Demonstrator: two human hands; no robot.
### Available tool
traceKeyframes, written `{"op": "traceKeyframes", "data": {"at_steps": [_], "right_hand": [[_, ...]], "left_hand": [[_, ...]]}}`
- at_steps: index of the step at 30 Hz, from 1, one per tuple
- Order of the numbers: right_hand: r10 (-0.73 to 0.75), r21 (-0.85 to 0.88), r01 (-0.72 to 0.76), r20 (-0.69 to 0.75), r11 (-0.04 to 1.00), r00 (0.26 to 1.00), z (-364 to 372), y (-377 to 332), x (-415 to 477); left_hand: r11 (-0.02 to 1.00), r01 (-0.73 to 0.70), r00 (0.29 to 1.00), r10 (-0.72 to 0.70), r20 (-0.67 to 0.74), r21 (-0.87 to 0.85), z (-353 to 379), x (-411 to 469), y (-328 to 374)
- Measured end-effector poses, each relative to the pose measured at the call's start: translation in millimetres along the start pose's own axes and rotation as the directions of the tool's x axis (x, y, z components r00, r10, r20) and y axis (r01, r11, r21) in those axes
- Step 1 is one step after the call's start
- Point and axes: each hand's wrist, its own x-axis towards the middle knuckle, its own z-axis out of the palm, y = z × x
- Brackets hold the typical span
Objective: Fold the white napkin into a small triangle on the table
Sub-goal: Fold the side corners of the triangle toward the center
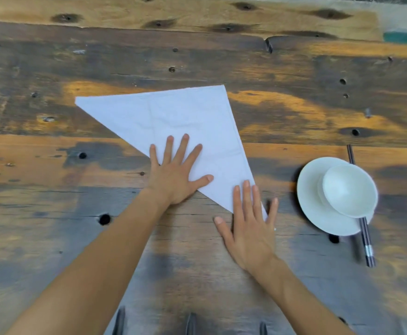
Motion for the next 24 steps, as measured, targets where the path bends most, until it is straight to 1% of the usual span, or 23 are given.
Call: {"op": "traceKeyframes", "data": {"at_steps": [2,4,6,7,9,10,11,12,14,16,18,21,24], "right_hand": [[-0.047,0.003,0.047,0.05,0.999,0.998,-2,3,-20],[-0.067,0.009,0.067,0.101,0.998,0.993,-5,5,-37],[-0.068,0.03,0.065,0.135,0.997,0.988,-13,6,-49],[-0.07,0.051,0.063,0.139,0.997,0.988,-17,5,-53],[-0.053,0.138,0.036,0.116,0.99,0.992,-27,5,-55],[-0.02,0.193,0.003,0.088,0.981,0.996,-33,6,-53],[0.033,0.245,-0.046,0.056,0.968,0.998,-39,8,-47],[0.101,0.289,-0.107,0.037,0.951,0.994,-45,10,-40],[0.221,0.345,-0.236,0.082,0.908,0.972,-58,13,-21],[0.31,0.361,-0.356,0.18,0.862,0.933,-66,14,-3],[0.378,0.351,-0.461,0.281,0.815,0.882,-69,12,9],[0.396,0.333,-0.534,0.401,0.777,0.826,-70,8,19],[0.364,0.337,-0.529,0.445,0.779,0.818,-69,8,20]], "left_hand": [[1.0,0.026,1.0,-0.026,-0.001,-0.001,3,-6,9],[0.999,0.038,0.999,-0.038,-0.033,0.011,5,-15,17],[0.999,0.031,0.99,-0.036,-0.139,-0.034,6,-29,24],[0.996,0.003,0.975,-0.023,-0.223,-0.089,7,-39,28],[0.98,-0.097,0.917,0.021,-0.398,-0.173,14,-59,35],[0.968,-0.157,0.891,0.055,-0.45,-0.194,18,-68,37],[0.955,-0.218,0.875,0.1,-0.474,-0.201,24,-77,38],[0.943,-0.272,0.864,0.151,-0.48,-0.194,29,-84,40],[0.93,-0.327,0.86,0.219,-0.46,-0.167,38,-96,45],[0.935,-0.302,0.883,0.202,-0.424,-0.184,43,-101,52],[0.938,-0.27,0.891,0.159,-0.425,-0.217,47,-102,56],[0.934,-0.269,0.88,0.139,-0.454,-0.235,50,-103,57],[0.935,-0.266,0.883,0.138,-0.448,-0.234,51,-105,54]]}}
